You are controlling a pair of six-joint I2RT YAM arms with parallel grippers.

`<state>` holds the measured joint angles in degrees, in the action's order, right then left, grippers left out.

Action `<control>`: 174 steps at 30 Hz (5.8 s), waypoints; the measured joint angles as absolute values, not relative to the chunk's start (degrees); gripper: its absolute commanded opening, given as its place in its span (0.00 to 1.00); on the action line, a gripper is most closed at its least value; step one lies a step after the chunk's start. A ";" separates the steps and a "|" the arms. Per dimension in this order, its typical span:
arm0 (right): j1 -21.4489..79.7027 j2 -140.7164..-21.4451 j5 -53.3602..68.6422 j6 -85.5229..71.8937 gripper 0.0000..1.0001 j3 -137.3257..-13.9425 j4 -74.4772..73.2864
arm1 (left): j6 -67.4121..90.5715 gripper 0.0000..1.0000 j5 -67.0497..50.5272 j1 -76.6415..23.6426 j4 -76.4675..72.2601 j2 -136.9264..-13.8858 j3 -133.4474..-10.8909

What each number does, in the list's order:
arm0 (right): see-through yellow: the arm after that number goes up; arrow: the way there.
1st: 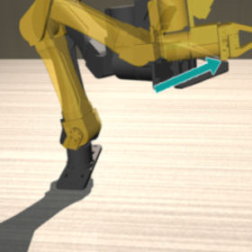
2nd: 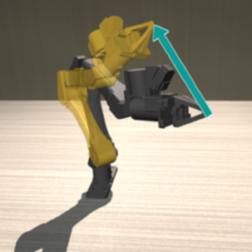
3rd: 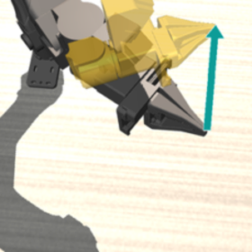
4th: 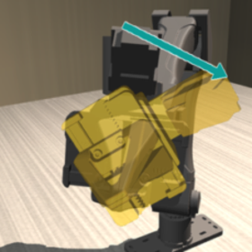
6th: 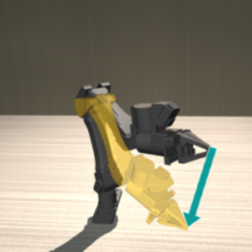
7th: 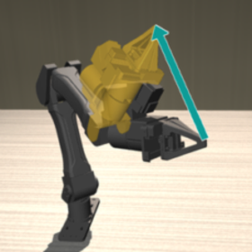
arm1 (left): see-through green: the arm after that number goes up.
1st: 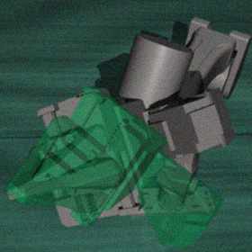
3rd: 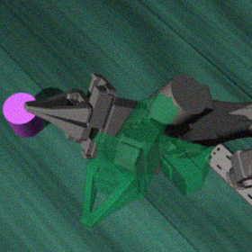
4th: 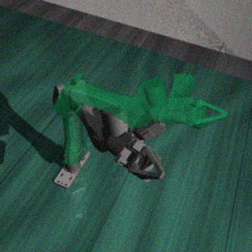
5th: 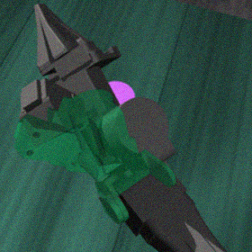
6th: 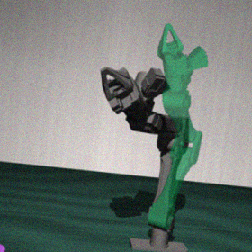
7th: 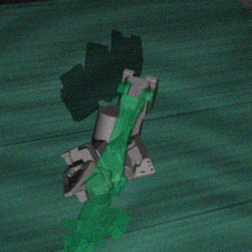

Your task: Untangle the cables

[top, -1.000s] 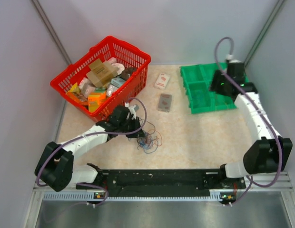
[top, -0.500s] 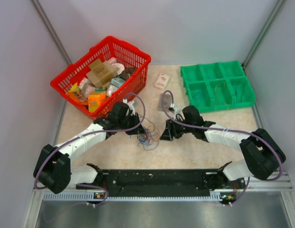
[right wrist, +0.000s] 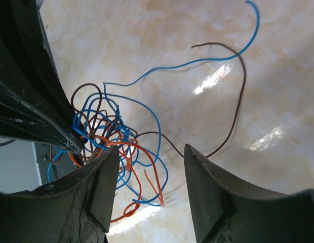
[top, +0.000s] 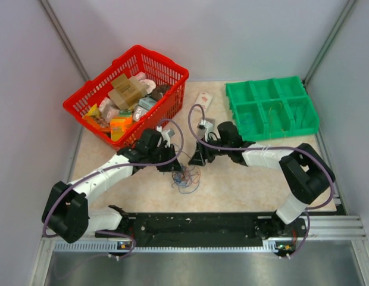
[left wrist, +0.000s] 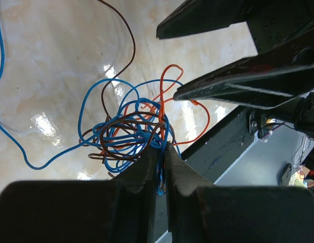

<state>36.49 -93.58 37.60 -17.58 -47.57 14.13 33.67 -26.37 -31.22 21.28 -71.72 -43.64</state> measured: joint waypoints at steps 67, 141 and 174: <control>43.38 -55.55 10.63 -32.40 0.00 -74.50 -5.04 | 41.78 0.01 4.32 -44.91 6.17 -68.07 -38.39; 17.21 -64.18 -20.93 -21.80 0.00 -86.19 -17.96 | 39.66 0.00 11.86 -49.98 34.41 -18.35 -34.94; 29.58 -61.87 8.29 -24.25 0.00 -45.32 -10.98 | 15.62 0.00 4.80 -49.98 29.54 -60.34 -116.81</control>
<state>29.58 -61.87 8.29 -24.25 -45.32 -10.98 15.62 4.80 -49.98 29.54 -60.34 -116.81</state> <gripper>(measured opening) 0.007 0.013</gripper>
